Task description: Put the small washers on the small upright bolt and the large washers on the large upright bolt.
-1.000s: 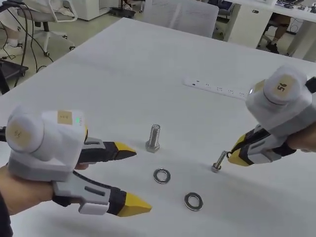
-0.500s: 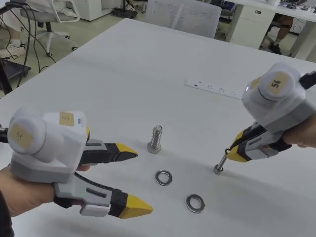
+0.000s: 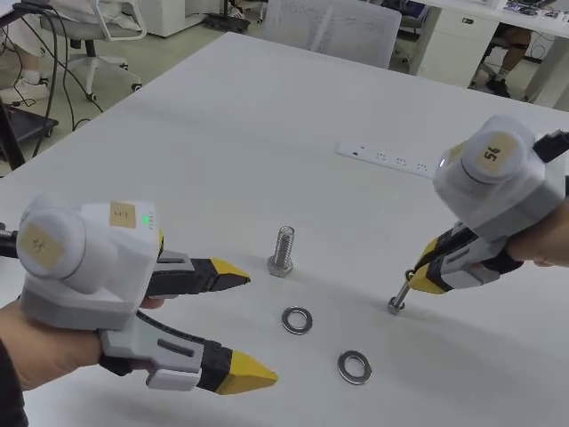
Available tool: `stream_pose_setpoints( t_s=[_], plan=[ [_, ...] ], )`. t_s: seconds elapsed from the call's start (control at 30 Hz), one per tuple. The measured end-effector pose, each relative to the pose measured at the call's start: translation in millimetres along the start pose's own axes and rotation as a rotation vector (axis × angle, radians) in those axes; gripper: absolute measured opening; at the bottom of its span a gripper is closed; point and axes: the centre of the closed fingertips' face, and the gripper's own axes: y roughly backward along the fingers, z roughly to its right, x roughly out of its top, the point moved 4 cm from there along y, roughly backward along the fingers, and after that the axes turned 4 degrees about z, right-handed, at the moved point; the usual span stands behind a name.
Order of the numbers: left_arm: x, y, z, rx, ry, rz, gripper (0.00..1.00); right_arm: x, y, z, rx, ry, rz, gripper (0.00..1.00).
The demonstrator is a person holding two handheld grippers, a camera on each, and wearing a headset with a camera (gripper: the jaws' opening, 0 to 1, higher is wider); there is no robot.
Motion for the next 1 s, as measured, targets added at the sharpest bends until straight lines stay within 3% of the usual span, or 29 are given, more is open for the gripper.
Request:
stream_pose_setpoints(
  t_s=[0.37, 1.0],
  plan=[
    [-0.6, 0.3, -1.3, 0.004, 0.002, -0.001, 0.66, -2.4, -6.2, 0.7, 0.012, -0.005, -0.008, 0.14],
    [-2.4, 1.6, -1.4, 0.01, 0.004, -0.009, 0.66, -13.8, -34.2, -2.2, 0.043, -0.028, -0.04, 0.14]
  ],
)
